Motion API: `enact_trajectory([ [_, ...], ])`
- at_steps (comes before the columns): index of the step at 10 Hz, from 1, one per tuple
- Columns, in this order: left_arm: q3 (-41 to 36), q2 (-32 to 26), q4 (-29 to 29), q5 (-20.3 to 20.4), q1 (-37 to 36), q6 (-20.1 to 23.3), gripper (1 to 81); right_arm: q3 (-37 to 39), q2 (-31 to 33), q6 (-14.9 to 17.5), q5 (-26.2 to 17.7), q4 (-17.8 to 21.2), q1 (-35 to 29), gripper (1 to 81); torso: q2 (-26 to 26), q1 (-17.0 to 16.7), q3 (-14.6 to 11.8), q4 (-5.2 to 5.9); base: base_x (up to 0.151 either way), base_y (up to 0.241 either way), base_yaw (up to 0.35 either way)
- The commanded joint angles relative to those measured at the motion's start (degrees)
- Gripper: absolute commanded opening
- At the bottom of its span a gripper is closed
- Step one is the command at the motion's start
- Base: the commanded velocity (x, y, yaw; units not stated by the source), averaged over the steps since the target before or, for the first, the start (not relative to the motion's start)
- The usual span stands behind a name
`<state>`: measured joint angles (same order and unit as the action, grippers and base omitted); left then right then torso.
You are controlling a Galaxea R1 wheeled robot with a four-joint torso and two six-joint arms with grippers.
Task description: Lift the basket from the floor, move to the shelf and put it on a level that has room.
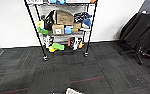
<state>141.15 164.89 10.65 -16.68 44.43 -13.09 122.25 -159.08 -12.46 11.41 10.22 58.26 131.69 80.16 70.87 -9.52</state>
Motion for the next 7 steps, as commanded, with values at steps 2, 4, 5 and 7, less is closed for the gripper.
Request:
enact_trajectory([
  [2, -7.6, -4.4, -9.7, -2.3, -5.0, -0.4, 1.0, -3.6, 0.1, 0.0, -1.8, -1.8, -6.4, 1.0, 0.0, 0.0, 0.0, 0.0, 0.0, 0.0, 0.0],
  [4, -8.3, -4.8, -9.9, -2.5, -5.0, -0.5, 1.0, -3.8, 0.3, 0.0, -2.0, -2.0, -6.3, 1.0, -5.8, -3.7, 0.0, 0.0, 0.0, 0.0, 0.0],
  [5, -8.6, -5.0, -9.9, -2.6, -4.8, -0.5, 1.0, -3.9, 0.3, 0.0, -2.0, -2.0, -6.2, 1.0, -6.0, -3.8, 0.0, 0.0, 0.0, 0.0, 0.0],
  [7, -11.0, -6.1, -9.8, -2.4, -4.6, -0.4, 1.0, -4.0, 0.4, 0.0, -2.0, -2.1, -6.4, 1.0, -8.3, -5.2, 2.5, 5.09, 0.0, 0.0, 0.0],
])
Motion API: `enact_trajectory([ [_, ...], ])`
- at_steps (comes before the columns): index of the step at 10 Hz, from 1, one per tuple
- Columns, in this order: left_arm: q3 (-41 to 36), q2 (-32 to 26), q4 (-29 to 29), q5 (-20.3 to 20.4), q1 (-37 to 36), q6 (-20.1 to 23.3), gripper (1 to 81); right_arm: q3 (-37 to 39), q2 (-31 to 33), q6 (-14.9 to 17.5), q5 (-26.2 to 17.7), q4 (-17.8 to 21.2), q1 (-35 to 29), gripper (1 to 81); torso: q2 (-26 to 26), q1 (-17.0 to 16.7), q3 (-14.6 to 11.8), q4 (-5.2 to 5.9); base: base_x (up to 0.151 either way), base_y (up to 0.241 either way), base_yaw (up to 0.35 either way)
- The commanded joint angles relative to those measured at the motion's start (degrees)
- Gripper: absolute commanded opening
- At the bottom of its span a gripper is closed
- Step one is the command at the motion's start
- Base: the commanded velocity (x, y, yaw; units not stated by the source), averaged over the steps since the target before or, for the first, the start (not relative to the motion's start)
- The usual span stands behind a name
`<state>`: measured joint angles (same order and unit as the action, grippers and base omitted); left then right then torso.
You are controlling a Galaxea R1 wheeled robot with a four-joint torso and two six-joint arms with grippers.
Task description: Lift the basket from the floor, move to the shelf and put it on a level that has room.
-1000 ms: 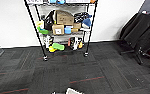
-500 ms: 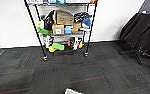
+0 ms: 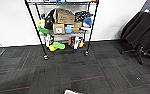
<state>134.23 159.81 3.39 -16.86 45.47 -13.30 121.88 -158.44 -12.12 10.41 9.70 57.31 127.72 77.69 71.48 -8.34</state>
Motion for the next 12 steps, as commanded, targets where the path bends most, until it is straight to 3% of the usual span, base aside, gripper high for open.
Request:
enact_trajectory([
  [1, -5.5, -1.7, -2.5, -2.0, -5.7, -0.3, 1.0, -3.6, -0.1, -0.2, -1.0, -1.6, -5.5, 1.0, -5.7, -3.7, 2.5, 4.83, 0.0, 0.0, 0.0],
  [3, -7.8, -3.2, -2.6, -1.9, -5.5, -0.3, 1.0, -3.5, 0.1, -0.2, -1.2, -2.5, -5.6, 1.0, -9.4, -6.0, 3.8, 7.79, 0.0, 0.0, 0.0],
  [4, -8.7, -3.6, -2.6, -1.0, -4.9, -0.3, 1.0, -3.4, 0.3, -0.4, -1.4, -2.9, -5.6, 1.0, -11.4, -7.2, 2.0, 4.53, 0.0, 0.0, 0.0],
  [5, -8.8, -3.5, -2.7, 0.1, -4.5, -0.3, 1.0, -3.2, 0.6, -0.2, -2.4, -2.8, -5.9, 1.0, -13.4, -8.4, 2.8, 6.12, 0.0, 0.0, 0.0],
  [6, -8.8, -3.3, -2.7, 0.2, -4.4, -0.3, 1.0, -3.1, 0.9, -0.2, -3.0, -2.9, -6.2, 1.0, -20.4, -12.9, 3.0, 7.32, 0.0, 0.0, 0.0],
  [7, -8.8, -3.1, -2.7, 0.1, -4.4, -0.3, 1.0, -3.3, 1.4, -0.4, -3.2, -2.8, -6.3, 1.0, -16.2, -10.2, 3.3, 8.09, 0.0, 0.0, 0.0],
  [12, -9.2, -1.2, -3.1, 0.5, -3.9, -0.2, 1.0, -4.1, 3.6, -0.4, -3.4, -2.8, -6.7, 1.0, -25.9, -16.4, 3.3, 8.24, 0.0, 0.0, 0.0],
])
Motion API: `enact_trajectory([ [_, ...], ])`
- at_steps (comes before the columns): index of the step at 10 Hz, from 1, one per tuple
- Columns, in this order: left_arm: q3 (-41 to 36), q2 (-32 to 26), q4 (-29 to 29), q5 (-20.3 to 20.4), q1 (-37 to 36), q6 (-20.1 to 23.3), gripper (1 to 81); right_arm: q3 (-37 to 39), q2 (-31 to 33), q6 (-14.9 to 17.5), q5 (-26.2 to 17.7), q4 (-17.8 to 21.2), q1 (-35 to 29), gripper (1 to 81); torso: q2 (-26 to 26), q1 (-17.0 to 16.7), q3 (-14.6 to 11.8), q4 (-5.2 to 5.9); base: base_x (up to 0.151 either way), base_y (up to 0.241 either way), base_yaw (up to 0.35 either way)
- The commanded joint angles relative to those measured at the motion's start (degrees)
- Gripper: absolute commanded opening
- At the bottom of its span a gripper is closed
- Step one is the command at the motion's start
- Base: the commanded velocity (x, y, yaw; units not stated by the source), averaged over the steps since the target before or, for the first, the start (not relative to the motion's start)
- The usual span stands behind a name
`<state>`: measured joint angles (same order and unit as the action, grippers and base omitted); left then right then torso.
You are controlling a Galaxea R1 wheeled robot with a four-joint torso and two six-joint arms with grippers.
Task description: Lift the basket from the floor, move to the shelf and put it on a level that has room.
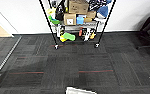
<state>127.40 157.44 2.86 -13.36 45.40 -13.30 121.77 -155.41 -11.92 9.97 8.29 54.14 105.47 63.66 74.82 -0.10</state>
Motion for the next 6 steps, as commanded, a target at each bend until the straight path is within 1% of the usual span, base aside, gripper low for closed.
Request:
enact_trajectory([
  [1, -3.5, 1.5, -3.0, -0.7, -3.3, -0.3, 1.0, -4.2, 0.9, -0.6, -4.1, -1.4, -3.9, 1.0, -5.7, -3.7, 0.0, 0.0, 0.0, 0.0, 0.0],
  [2, -5.4, 1.0, -4.6, 2.9, -2.5, -0.3, 1.0, -4.3, 1.0, -0.6, -4.9, -1.4, -4.1, 1.0, -7.7, -5.0, 0.0, 0.0, 0.0, 0.0, 0.0],
  [3, -6.1, 1.2, -5.2, 4.0, -1.7, -0.3, 1.0, -4.3, 1.1, -0.6, -5.3, -1.5, -4.2, 1.0, -9.7, -6.2, 0.0, 0.0, 0.0, 0.0, 0.0],
  [4, -5.9, 1.6, -5.2, 4.0, -0.9, -0.3, 1.0, -4.2, 1.1, -0.4, -5.8, -1.6, -4.3, 1.0, -11.6, -7.5, -2.1, 0.0, 0.0, 0.0, 0.0],
  [5, -5.8, 1.4, -5.2, 4.4, -0.2, -0.3, 1.0, -4.0, 1.1, -0.4, -5.8, -1.6, -4.4, 1.0, -13.6, -8.7, -5.4, 0.0, 0.0, 0.0, 0.0],
  [6, -5.9, 0.9, -5.3, 5.3, 0.4, -0.3, 1.0, -3.9, 1.1, -0.4, -5.8, -1.6, -4.4, 1.0, -15.0, -9.6, -5.8, 0.0, 0.0, 0.0, 0.0],
])
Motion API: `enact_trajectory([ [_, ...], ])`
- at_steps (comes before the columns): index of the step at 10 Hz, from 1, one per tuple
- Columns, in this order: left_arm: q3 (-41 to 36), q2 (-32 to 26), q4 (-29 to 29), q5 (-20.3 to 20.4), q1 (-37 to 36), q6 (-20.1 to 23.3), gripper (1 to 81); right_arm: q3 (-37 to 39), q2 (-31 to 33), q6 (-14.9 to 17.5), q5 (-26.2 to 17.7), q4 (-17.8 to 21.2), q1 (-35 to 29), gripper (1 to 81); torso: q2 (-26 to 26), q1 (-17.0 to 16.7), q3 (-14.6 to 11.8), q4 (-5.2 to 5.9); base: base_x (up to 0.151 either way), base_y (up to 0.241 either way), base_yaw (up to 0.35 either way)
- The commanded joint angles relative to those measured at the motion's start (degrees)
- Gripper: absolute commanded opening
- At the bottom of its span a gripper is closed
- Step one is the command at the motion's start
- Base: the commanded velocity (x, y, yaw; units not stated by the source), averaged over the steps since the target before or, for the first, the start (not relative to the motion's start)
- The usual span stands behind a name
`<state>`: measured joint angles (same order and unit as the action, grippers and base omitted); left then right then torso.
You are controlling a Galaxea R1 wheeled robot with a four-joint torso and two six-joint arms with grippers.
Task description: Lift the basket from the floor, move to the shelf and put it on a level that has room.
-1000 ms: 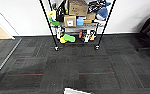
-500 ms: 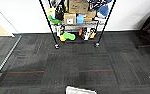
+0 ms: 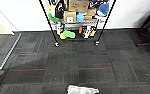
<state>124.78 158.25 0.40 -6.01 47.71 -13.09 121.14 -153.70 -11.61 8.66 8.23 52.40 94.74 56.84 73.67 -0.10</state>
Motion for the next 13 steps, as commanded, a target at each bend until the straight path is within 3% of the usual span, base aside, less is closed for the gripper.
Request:
enact_trajectory([
  [1, -3.4, -0.5, -2.9, -1.7, -1.4, -0.5, 1.0, -3.2, -0.8, -0.7, -4.6, -1.5, -2.8, 1.0, -5.7, -3.7, -5.6, 0.0, 0.0, 0.0, 0.0],
  [6, -2.8, -1.3, -2.9, -0.9, -4.0, -4.2, 1.0, -3.3, -1.8, -0.7, -7.8, -1.5, -7.2, 1.0, -14.8, -9.6, -14.1, 0.0, 0.0, 0.0, 0.0],
  [12, -2.9, -1.5, -3.9, -1.9, -7.9, -5.2, 1.0, -3.8, -1.5, -1.7, -7.4, 0.4, -10.0, 1.0, -26.5, -17.3, -23.9, 0.0, 0.0, 0.0, 0.0],
  [13, -3.1, -2.0, -3.9, -2.0, -7.2, -5.2, 1.0, -4.9, -0.9, -1.9, -7.0, 0.4, -9.4, 1.0, -28.5, -18.6, -20.6, 0.0, 0.0, 0.0, 0.0],
])
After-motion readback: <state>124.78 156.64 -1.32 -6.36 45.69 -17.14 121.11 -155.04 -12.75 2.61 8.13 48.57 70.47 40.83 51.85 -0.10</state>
